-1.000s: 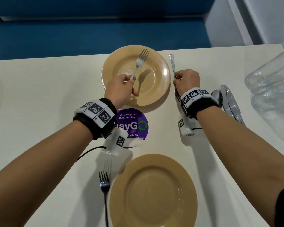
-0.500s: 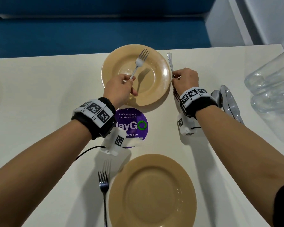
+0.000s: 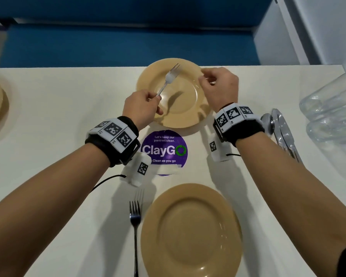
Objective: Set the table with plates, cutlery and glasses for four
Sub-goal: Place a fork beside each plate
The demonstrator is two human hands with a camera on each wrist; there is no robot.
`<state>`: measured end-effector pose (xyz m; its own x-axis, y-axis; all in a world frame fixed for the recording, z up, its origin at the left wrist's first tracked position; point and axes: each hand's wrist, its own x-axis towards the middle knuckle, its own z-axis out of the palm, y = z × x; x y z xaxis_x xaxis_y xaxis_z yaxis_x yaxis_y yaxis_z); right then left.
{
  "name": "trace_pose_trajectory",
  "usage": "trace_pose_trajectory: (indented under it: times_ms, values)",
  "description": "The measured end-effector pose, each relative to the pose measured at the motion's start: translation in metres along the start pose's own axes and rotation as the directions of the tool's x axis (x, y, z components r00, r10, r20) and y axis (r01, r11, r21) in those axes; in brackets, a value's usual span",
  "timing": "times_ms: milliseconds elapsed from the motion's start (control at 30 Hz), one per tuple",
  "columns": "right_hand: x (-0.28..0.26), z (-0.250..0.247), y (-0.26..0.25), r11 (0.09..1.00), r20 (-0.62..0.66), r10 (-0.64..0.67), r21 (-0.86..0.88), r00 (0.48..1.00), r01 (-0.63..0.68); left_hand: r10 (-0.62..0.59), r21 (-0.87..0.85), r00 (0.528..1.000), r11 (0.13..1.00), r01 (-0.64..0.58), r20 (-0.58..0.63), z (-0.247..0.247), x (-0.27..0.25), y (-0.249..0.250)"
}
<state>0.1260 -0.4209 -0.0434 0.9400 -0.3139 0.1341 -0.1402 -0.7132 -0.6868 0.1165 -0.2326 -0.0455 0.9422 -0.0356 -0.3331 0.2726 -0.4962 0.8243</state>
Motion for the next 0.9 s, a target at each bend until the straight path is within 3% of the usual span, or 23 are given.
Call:
trace_pose_trajectory:
  times_ms: [100,233,400,567,767,900]
  values:
    - [-0.019,0.02,-0.05,0.99,0.156,-0.142,0.012,0.978,0.142,0.017,0.046,0.999,0.999,-0.016,-0.041,-0.026,-0.009,-0.009]
    - [-0.049,0.054,-0.109,0.934,0.408,-0.264,-0.118,0.874,0.337,0.092,0.204,0.993,0.976,-0.075,-0.076,-0.081,-0.021,-0.024]
    - [-0.087,0.101,-0.173,0.887,0.574,-0.247,-0.191,0.78,0.421,0.127,0.335,0.992,0.934,-0.123,0.009,-0.172,-0.035,-0.057]
    - [-0.122,0.158,-0.24,0.939,0.584,-0.179,-0.139,0.792,0.315,0.144,0.444,0.988,0.882,-0.156,0.062,-0.265,-0.036,-0.094]
    - [-0.127,0.221,-0.281,0.979,0.542,-0.021,-0.159,0.84,0.128,0.171,0.349,0.983,0.928,-0.135,-0.074,-0.33,-0.005,-0.127]
    - [-0.116,0.249,-0.287,0.988,0.463,0.136,-0.003,0.876,-0.152,0.147,0.361,0.988,0.925,-0.119,-0.051,-0.345,0.021,-0.143]
